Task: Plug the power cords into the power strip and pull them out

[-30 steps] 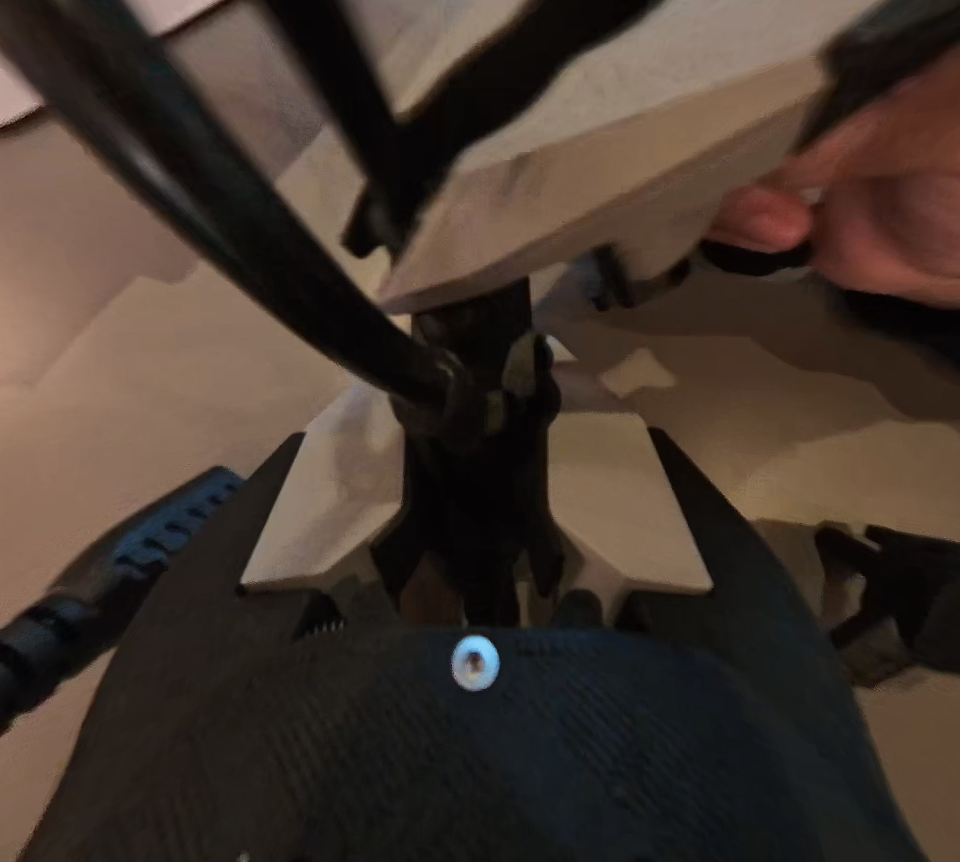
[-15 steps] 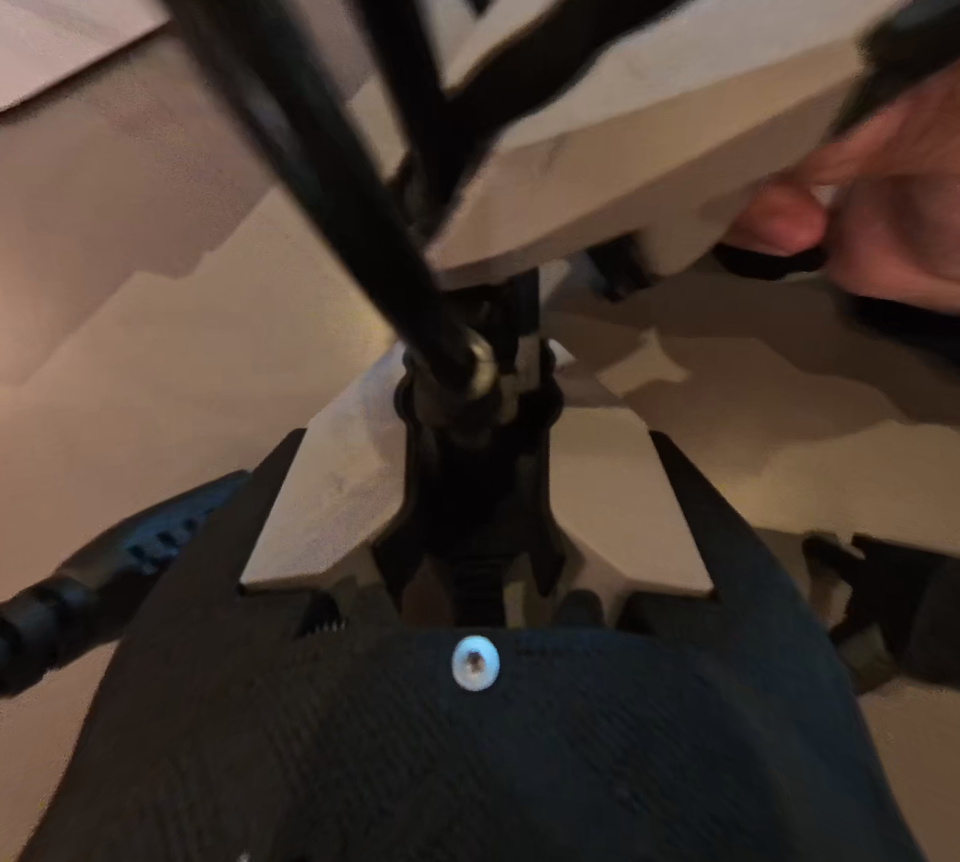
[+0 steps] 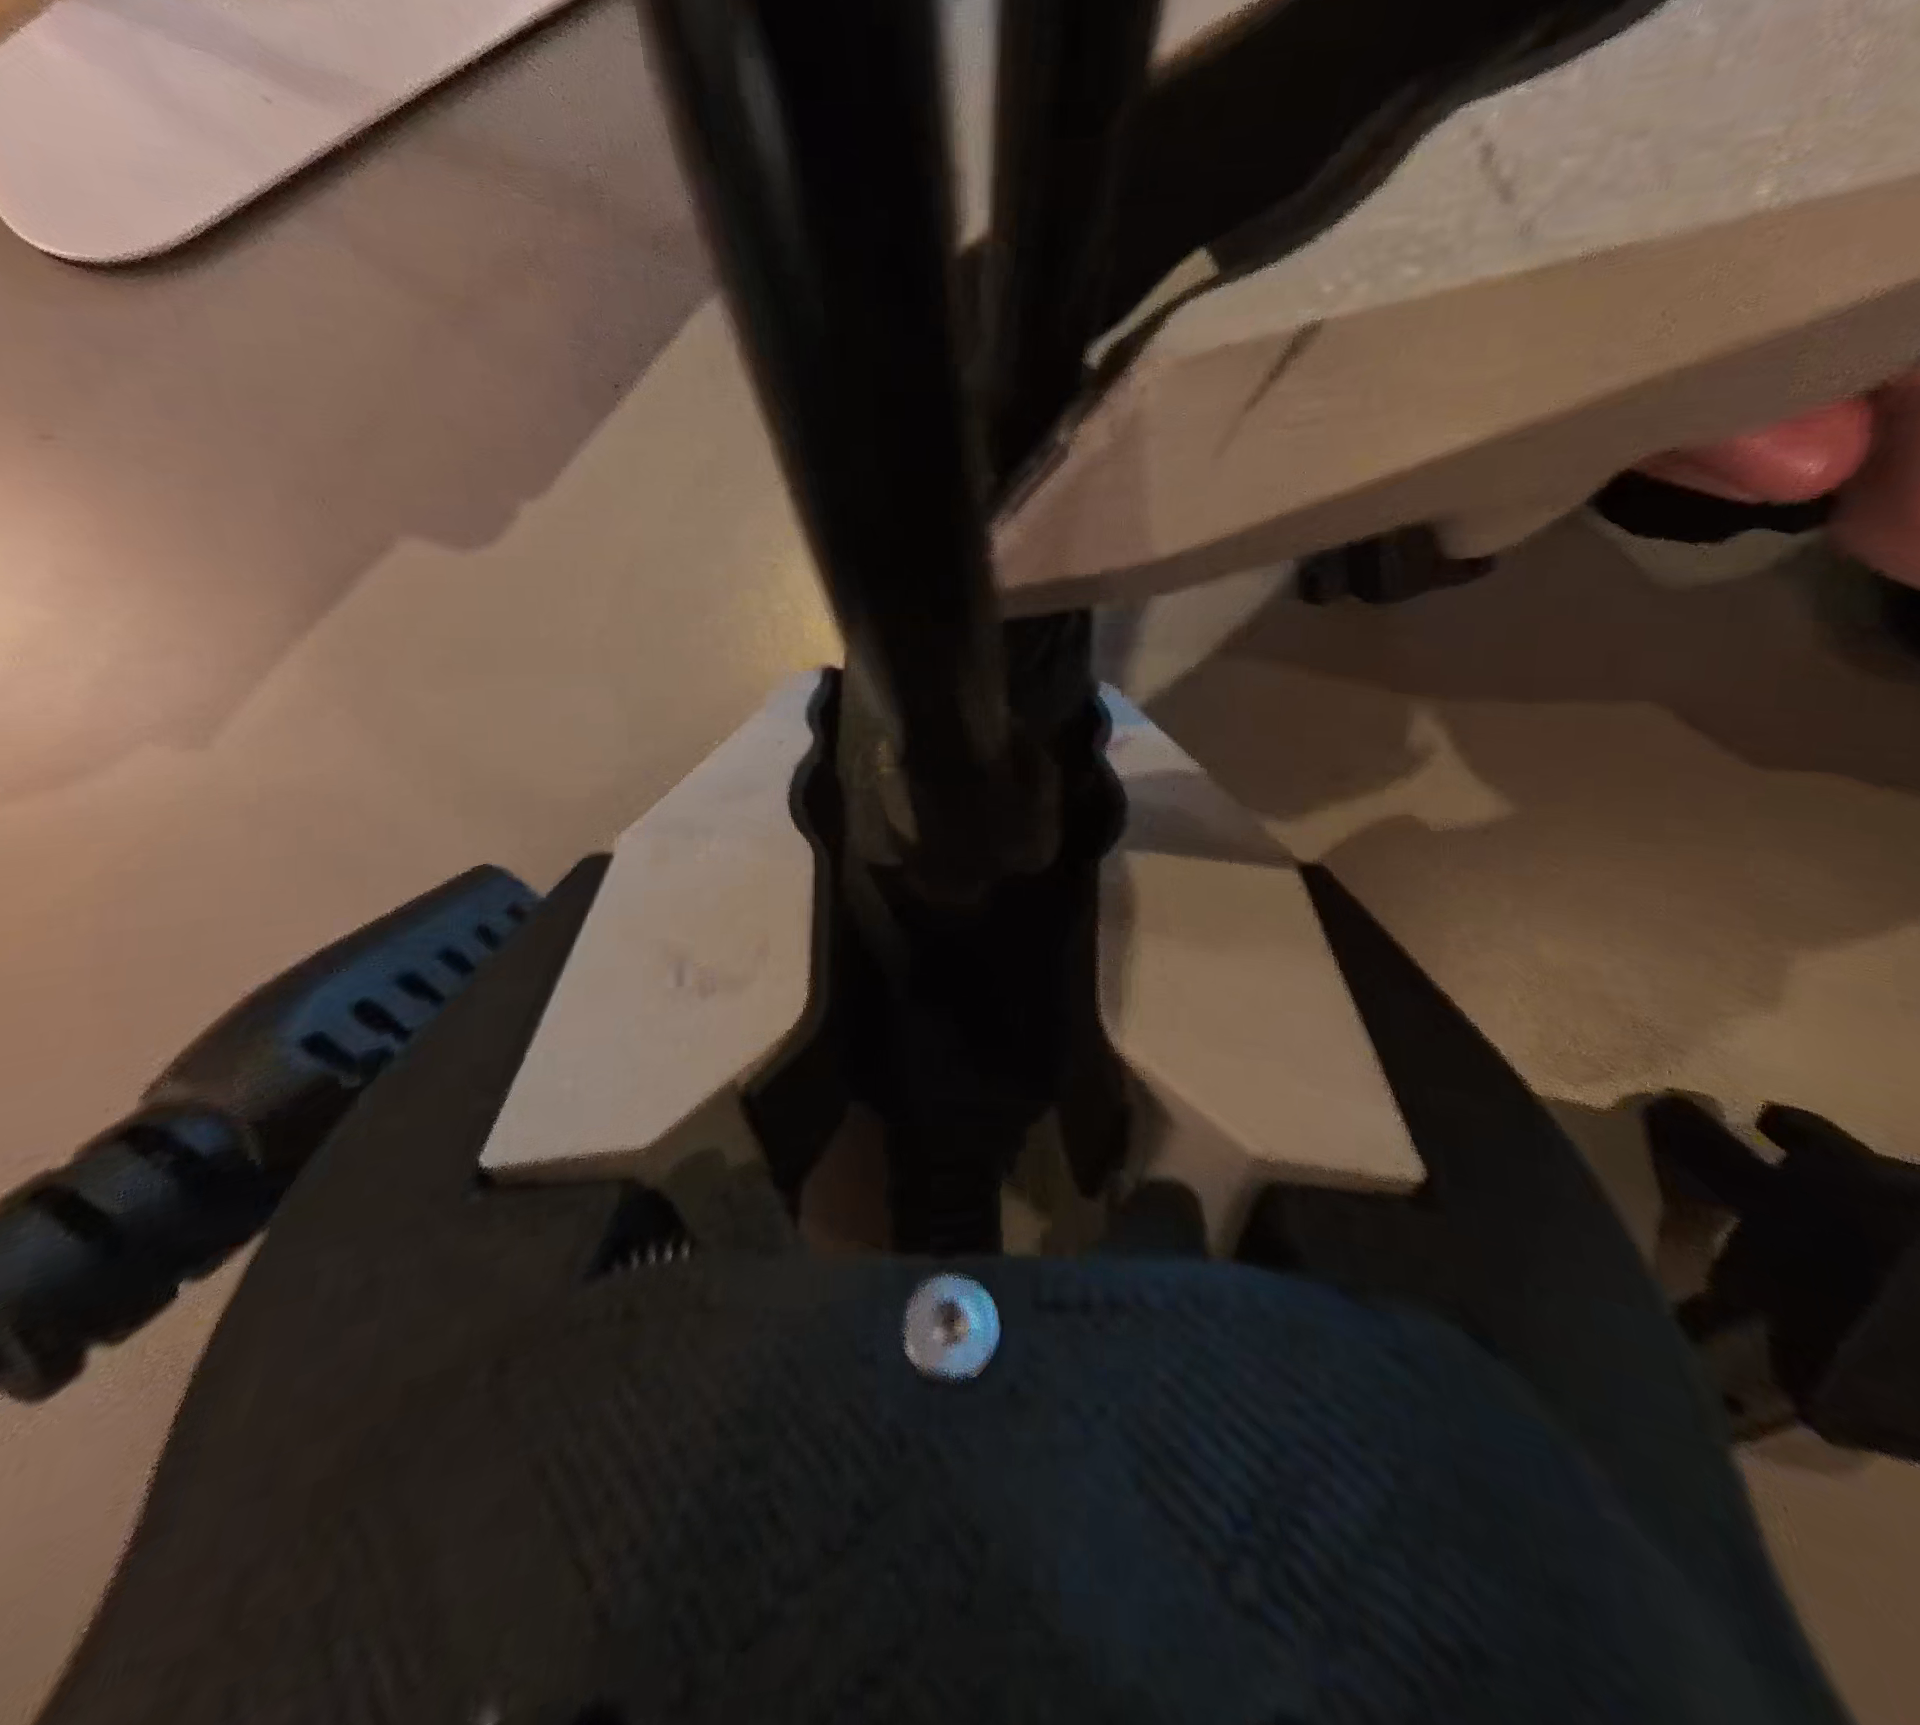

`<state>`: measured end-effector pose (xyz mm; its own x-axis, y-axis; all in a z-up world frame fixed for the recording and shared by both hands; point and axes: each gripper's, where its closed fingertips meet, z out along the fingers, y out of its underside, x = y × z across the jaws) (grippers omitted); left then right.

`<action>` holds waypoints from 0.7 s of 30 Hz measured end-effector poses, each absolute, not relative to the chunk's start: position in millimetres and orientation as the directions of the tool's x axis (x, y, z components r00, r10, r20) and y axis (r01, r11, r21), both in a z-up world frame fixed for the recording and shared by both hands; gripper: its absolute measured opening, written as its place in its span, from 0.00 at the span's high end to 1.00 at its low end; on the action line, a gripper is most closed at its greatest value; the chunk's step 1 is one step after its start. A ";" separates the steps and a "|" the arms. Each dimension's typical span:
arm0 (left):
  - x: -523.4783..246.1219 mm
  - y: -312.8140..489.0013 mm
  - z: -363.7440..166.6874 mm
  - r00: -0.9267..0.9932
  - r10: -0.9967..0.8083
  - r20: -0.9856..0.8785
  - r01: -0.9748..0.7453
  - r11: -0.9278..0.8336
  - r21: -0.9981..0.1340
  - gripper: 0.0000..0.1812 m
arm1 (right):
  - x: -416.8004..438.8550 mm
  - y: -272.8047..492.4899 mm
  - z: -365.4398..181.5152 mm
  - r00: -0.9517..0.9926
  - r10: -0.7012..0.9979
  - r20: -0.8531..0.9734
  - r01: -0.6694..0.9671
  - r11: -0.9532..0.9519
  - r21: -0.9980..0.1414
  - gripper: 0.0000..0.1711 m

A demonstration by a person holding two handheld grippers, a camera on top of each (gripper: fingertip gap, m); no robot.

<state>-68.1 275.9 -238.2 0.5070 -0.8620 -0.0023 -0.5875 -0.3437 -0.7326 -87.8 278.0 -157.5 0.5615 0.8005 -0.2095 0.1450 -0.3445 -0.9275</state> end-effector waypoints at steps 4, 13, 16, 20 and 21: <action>-60.0 263.5 -238.0 0.500 -0.866 -0.009 -0.604 -0.341 -0.720 0.76 | -82.2 282.4 -158.2 0.510 0.793 -0.333 0.060 -0.419 -0.906 0.94; -62.7 263.1 -238.1 0.495 -0.869 -0.016 -0.608 -0.334 -0.720 0.76 | -87.1 280.0 -156.3 0.521 0.811 -0.266 0.108 -0.372 -0.922 0.94; -61.8 264.3 -239.0 0.492 -0.870 -0.014 -0.607 -0.332 -0.722 0.76 | -85.3 278.9 -156.5 0.545 0.800 -0.250 0.106 -0.361 -0.926 0.94; -69.7 279.3 -237.4 0.512 -0.857 -0.059 -0.607 -0.313 -0.730 0.76 | -88.2 274.5 -154.0 0.586 0.795 -0.159 0.163 -0.308 -0.937 0.94; -70.2 277.7 -237.4 0.514 -0.856 -0.061 -0.609 -0.314 -0.728 0.76 | -88.3 274.5 -154.4 0.574 0.801 -0.170 0.158 -0.312 -0.937 0.94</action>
